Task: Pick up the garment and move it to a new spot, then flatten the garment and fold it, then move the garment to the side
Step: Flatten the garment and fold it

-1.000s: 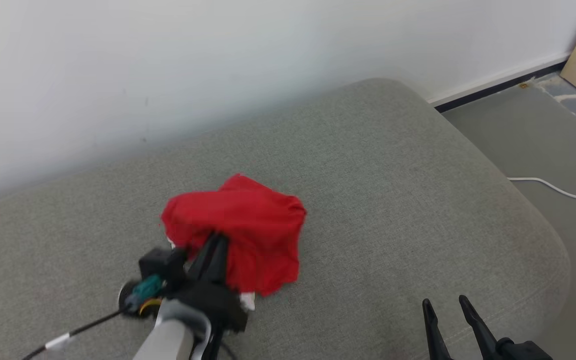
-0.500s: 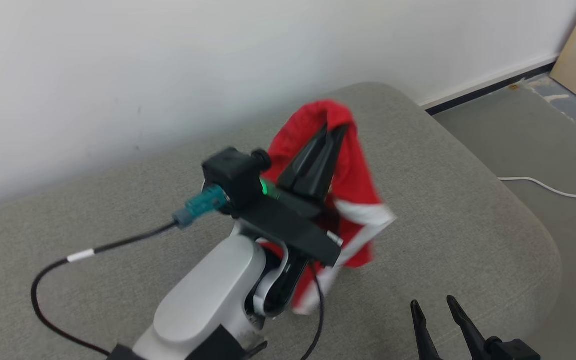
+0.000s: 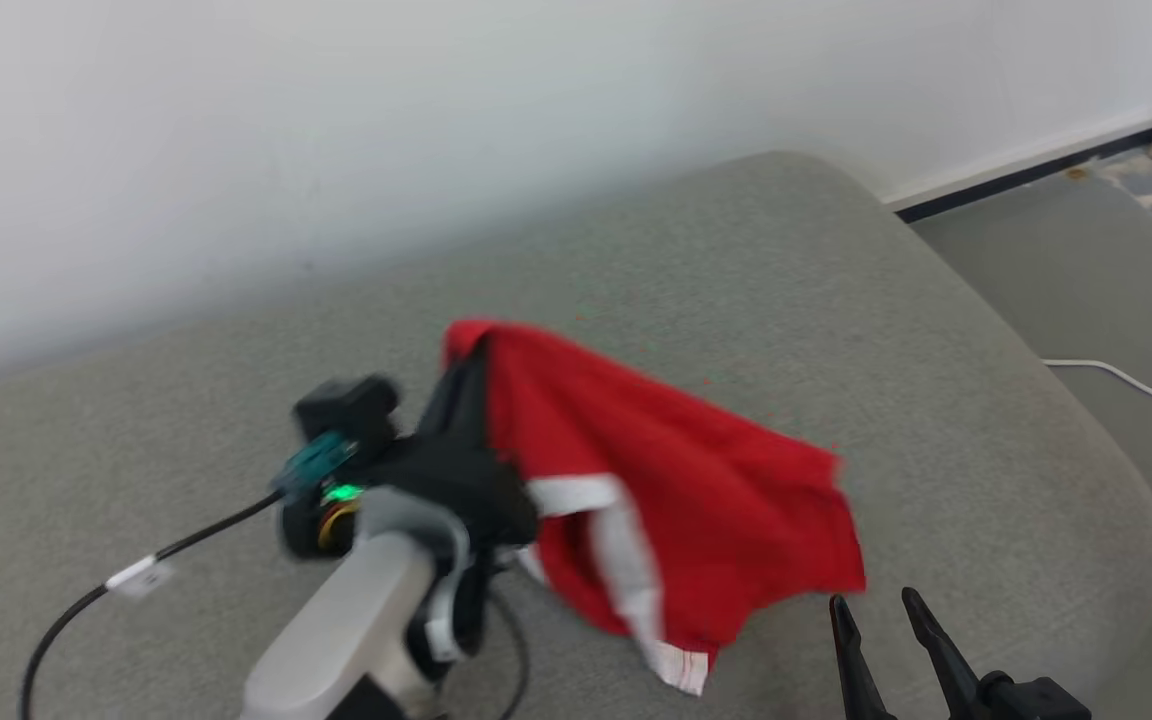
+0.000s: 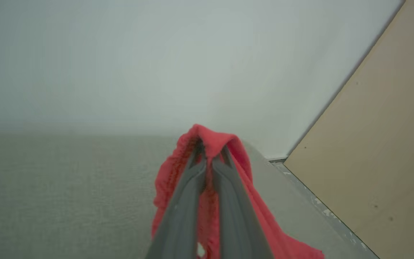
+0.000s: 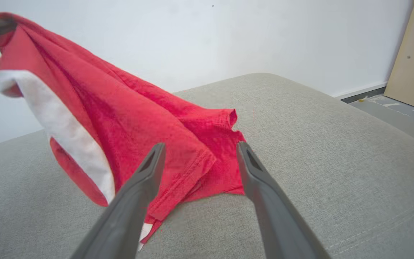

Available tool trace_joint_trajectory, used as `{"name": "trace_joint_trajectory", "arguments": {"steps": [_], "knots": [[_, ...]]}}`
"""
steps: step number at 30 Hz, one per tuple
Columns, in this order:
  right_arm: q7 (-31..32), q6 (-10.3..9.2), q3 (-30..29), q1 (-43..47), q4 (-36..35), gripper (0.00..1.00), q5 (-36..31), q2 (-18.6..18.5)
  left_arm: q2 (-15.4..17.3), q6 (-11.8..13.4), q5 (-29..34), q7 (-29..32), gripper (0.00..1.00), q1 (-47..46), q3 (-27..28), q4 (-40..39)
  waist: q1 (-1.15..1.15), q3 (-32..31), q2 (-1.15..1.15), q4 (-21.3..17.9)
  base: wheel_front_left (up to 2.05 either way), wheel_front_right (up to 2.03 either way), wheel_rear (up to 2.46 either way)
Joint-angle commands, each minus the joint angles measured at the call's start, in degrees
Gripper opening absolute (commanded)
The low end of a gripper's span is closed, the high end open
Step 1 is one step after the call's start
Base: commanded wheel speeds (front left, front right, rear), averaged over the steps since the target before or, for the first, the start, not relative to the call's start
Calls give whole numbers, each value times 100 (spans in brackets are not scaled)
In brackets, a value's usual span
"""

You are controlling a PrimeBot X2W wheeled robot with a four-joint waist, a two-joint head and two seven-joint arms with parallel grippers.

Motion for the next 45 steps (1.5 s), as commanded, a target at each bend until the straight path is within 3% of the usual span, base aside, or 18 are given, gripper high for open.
{"name": "trace_joint_trajectory", "arguments": {"steps": [1,8,15,16,17,18,25,30,34,40,45], "knots": [[-20,6,18,-35,-11,100,6,19,123,54,52,-19,0,199,203,207,0,57,0,270,0,0,0],[-23,5,71,-72,-7,100,-2,22,363,123,171,-19,0,798,1004,744,0,43,0,726,0,0,0],[19,5,84,-70,-14,100,-16,21,346,99,402,-19,0,1112,1466,1094,0,4,0,997,0,0,0],[26,6,91,-69,-16,100,-16,20,348,96,453,-19,23,1122,1502,1133,0,-1,0,1017,0,0,0],[33,5,97,-70,-17,100,-15,19,342,90,484,-19,96,1138,1532,1187,0,-6,0,1034,0,0,0],[27,5,102,-72,-18,100,-15,18,333,69,498,-20,100,1157,1552,1240,0,-12,0,1046,0,0,0],[41,5,98,-39,-36,100,-21,21,411,-231,913,-21,100,1295,1401,1284,0,-56,0,1097,0,0,0],[40,5,39,5,-57,100,-5,22,602,-485,1568,-20,100,1769,1595,456,0,-109,0,1161,0,0,0],[30,5,-35,54,-77,100,-13,15,610,-652,2159,-20,100,2449,2084,-601,0,-158,0,1269,0,0,0],[48,5,-93,116,-97,100,-20,-15,282,-956,2896,-20,100,3492,2985,-1971,0,-250,0,1504,0,0,0],[78,5,-83,150,-78,100,-3,-32,34,-1228,3398,-20,100,4174,3544,-2653,0,-330,0,1710,0,0,0]]}}
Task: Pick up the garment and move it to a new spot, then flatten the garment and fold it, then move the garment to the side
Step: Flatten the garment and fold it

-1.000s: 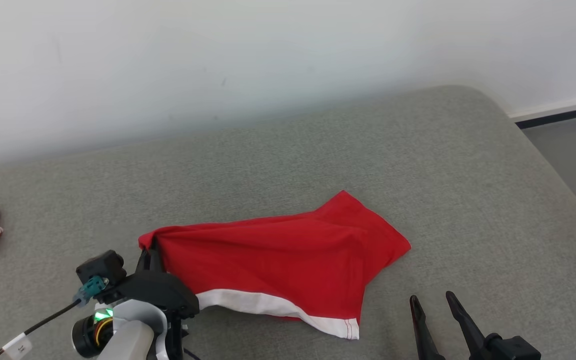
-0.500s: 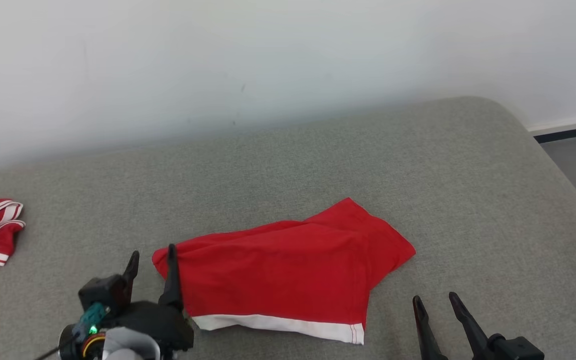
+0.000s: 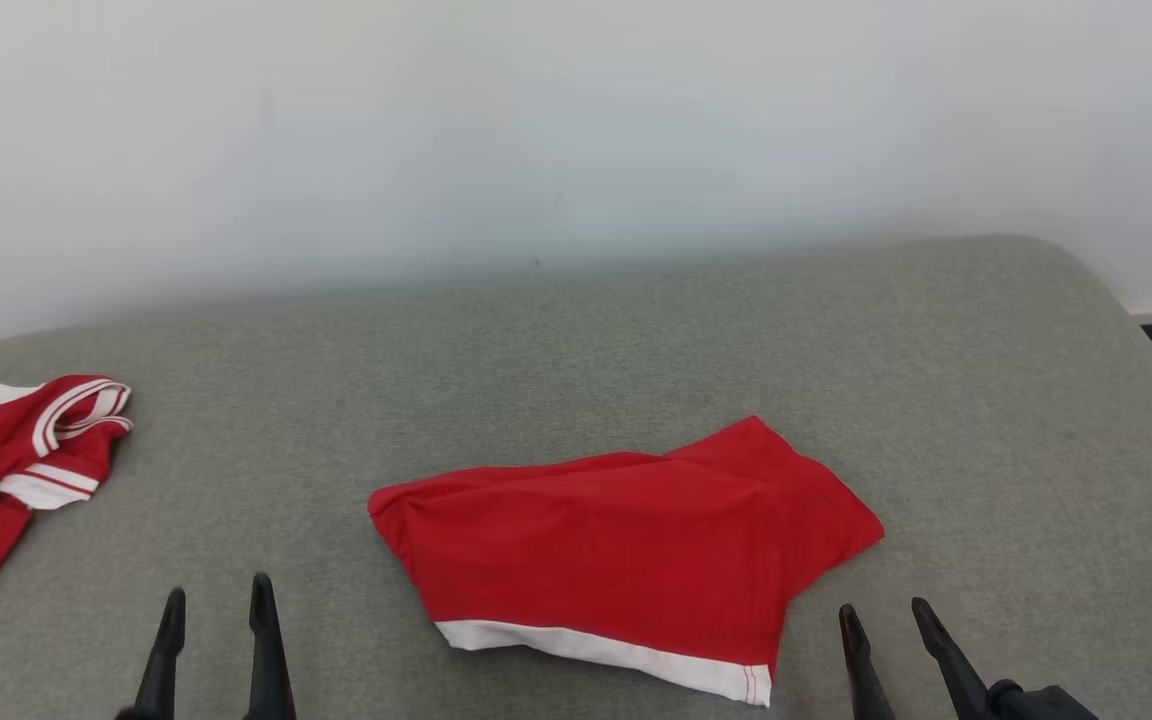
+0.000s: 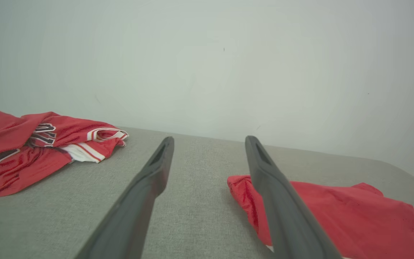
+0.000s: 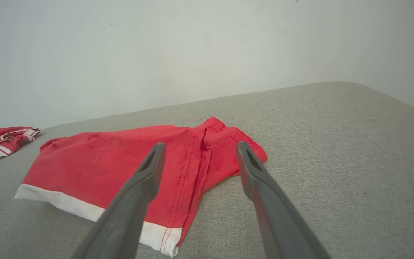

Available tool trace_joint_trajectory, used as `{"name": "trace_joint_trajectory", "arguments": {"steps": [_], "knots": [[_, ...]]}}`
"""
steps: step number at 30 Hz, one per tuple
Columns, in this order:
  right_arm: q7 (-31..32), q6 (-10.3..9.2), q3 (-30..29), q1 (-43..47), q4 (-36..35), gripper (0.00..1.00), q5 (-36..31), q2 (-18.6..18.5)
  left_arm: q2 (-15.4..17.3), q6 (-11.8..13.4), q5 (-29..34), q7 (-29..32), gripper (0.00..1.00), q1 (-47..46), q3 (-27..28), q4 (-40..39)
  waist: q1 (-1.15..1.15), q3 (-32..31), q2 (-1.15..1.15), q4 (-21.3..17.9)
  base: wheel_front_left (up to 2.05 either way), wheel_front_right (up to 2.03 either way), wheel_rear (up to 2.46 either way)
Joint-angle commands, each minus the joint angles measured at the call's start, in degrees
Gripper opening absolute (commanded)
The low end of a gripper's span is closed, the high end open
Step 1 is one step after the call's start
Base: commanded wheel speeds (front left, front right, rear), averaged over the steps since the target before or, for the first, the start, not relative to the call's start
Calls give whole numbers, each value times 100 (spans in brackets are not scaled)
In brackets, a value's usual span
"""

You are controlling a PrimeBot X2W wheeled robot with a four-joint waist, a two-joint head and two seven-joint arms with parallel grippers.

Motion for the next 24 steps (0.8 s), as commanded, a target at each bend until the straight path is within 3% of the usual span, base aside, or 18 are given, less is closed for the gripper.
{"name": "trace_joint_trajectory", "arguments": {"steps": [1,8,13,24], "knots": [[30,5,7,46,5,100,5,-25,-39,-60,114,-17,100,188,77,-59,1,-75,0,126,0,0,0],[185,5,-73,102,47,100,50,-21,-151,-331,497,-18,100,711,361,-44,1,-121,0,371,0,0,0],[427,5,-174,-88,86,100,59,-74,-191,-371,517,-18,100,803,389,-142,1,-79,0,509,0,0,0],[1655,5,-364,-981,697,100,329,-219,-197,-324,454,-18,100,719,173,-200,1,115,0,743,0,0,0]]}}
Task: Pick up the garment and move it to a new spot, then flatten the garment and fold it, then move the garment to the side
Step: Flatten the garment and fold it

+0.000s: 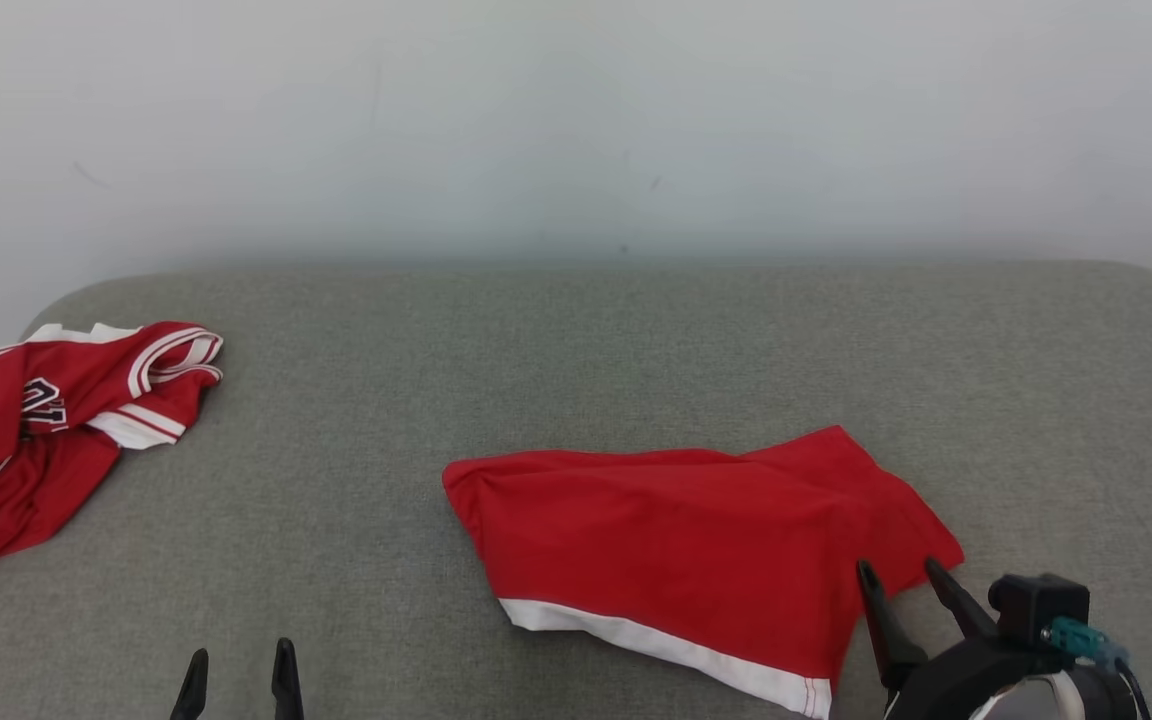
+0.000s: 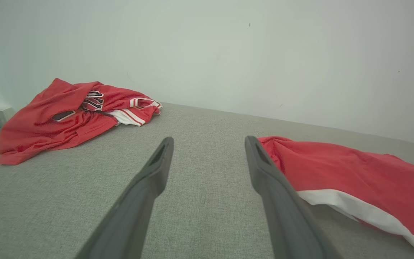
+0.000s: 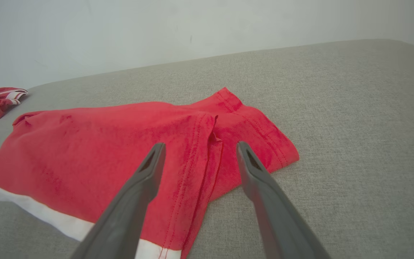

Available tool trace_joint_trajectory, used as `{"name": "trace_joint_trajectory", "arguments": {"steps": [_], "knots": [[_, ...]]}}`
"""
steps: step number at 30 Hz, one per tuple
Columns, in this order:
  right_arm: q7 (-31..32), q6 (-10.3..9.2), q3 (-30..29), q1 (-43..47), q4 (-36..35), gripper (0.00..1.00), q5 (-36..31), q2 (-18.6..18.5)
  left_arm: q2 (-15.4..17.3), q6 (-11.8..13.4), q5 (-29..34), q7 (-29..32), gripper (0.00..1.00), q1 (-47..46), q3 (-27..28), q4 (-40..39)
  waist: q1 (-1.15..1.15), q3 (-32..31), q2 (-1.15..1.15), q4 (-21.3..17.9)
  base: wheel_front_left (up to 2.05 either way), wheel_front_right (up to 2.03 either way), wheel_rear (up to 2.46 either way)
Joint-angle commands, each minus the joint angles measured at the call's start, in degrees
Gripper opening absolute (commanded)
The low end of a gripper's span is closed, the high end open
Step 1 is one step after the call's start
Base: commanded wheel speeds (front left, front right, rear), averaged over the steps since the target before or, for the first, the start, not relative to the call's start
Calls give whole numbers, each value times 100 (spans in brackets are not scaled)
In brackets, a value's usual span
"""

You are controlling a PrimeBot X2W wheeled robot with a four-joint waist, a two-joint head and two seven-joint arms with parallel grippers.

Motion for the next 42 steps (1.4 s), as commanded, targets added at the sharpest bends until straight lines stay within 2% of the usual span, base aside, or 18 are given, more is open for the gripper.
{"name": "trace_joint_trajectory", "arguments": {"steps": [1,7,19,20,21,22,23,32,38,42], "knots": [[72,5,-42,-142,101,100,97,-18,-10,28,-27,-19,100,-42,-24,-5,0,82,0,87,0,0,0],[227,5,-44,-549,530,100,204,-5,-9,16,-55,-19,100,-118,-39,36,0,251,0,234,0,0,0],[54,5,10,-1036,1329,100,241,-40,-10,3,-47,-19,100,-226,-70,33,0,438,0,426,0,0,0],[34,5,25,-1059,1374,79,252,-48,-10,6,-50,-19,100,-230,-69,36,0,446,0,431,0,0,0],[12,5,38,-1072,1411,36,257,-63,-10,5,-55,-19,100,-233,-67,39,0,453,0,435,0,0,0],[-7,6,53,-1085,1445,8,268,-66,-11,7,-63,-19,100,-236,-62,42,0,458,0,438,0,0,0],[-28,6,65,-1095,1472,0,280,-68,-10,10,-66,-19,100,-239,-58,46,0,460,0,440,0,0,0],[-347,5,-146,-1172,1362,0,237,-220,-10,35,-120,-19,100,-208,-60,75,0,422,0,407,0,0,0],[-392,5,-718,-1243,1039,0,-47,-376,-10,35,-136,-19,100,-208,-86,99,0,413,0,425,0,0,0],[-184,5,-1049,-1352,777,0,-363,-564,-10,49,-147,-19,100,-202,-134,105,0,430,0,486,0,0,0]]}}
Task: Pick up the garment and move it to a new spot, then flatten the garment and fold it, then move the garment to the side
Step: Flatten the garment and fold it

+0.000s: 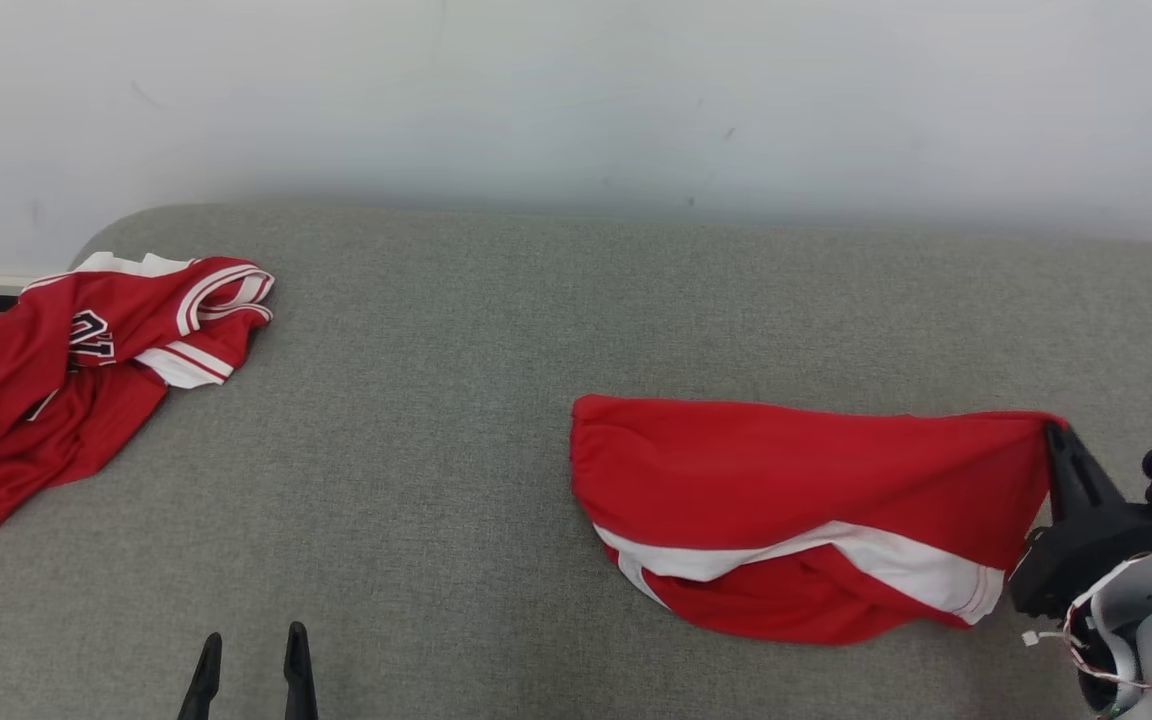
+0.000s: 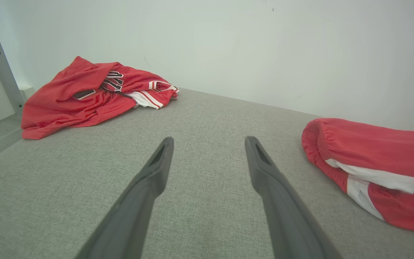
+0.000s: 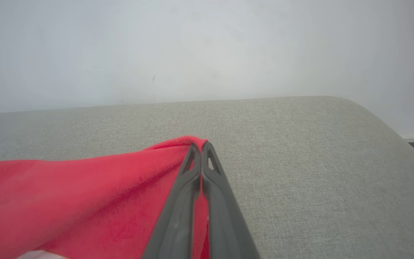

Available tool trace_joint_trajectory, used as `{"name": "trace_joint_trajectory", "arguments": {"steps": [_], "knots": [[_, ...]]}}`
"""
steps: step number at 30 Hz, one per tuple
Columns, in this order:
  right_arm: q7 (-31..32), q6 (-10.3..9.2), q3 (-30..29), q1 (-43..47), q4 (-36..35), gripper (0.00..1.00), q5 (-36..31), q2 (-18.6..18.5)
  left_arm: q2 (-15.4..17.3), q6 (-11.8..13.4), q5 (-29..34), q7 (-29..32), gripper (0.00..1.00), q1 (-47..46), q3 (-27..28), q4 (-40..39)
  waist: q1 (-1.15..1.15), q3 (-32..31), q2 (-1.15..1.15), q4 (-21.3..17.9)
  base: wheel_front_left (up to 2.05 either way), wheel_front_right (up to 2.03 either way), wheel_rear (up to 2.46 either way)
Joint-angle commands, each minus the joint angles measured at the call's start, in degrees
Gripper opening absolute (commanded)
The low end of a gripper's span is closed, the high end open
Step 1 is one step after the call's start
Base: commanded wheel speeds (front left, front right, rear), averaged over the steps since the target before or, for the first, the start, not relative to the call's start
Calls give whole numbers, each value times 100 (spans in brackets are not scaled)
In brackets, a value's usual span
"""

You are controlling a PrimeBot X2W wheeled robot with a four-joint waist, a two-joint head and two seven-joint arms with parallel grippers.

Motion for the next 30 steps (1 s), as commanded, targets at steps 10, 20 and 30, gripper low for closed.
{"name": "trace_joint_trajectory", "arguments": {"steps": [10,20,30], "knots": [[637,6,-59,-696,308,0,-479,-476,-9,-53,78,-19,100,-114,-85,3,0,242,0,304,0,0,0],[252,6,-453,-1502,1403,100,-1169,-727,-10,-141,161,-19,100,-256,-162,-62,0,595,0,727,0,0,0],[-329,6,-296,-1596,1935,100,-1091,-478,-10,-68,99,-19,100,-211,-103,-70,0,423,0,559,0,0,0]]}}
